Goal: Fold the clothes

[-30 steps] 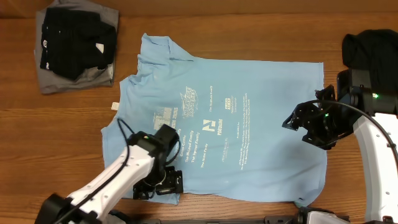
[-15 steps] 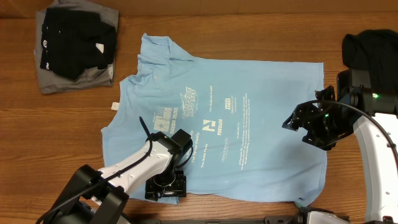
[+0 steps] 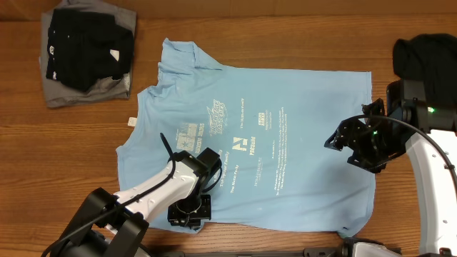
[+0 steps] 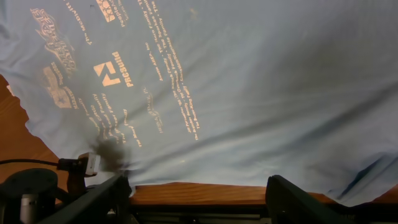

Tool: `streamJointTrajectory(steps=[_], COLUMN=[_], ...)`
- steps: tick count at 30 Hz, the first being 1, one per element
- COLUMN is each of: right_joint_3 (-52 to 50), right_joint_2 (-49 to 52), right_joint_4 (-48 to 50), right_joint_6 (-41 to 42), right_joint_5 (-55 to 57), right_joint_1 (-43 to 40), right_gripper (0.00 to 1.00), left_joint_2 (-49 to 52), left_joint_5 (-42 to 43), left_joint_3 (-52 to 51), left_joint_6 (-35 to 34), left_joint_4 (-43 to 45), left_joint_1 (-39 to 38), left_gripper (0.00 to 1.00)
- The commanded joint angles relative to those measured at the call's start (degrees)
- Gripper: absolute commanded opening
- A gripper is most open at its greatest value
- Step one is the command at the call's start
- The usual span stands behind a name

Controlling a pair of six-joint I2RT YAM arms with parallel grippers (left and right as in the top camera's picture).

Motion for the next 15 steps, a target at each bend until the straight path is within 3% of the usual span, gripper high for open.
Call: streamJointTrajectory(steps=[1,7,11,15], right_joint_3=[0.7,0.7,0.7,0.7], right_joint_2=[-1.3,-1.3,-1.3,-1.3], right_joint_4=[0.3,0.4,0.4,0.5], right_joint_6=[0.2,0.2,0.2,0.2], right_joint_5=[0.5,0.7,0.7,0.7], right_joint_1=[0.3,0.3,0.3,0.3], right_gripper=[0.74,0.74,0.74,0.74], left_joint_2=[0.4,0.4,0.4,1.2], left_joint_5=[-2.4,-12.9,-18.2,-22.3], left_joint_3=[5.5,16.0,17.3,17.3], left_joint_6=[1.7,2.8,4.0,7.3], left_joint_4=[-0.1,1.1,4.9,10.9], left_joint_1=[0.1,1.0,1.9,2.6], left_gripper=[0.04,0.09,0.15,0.14])
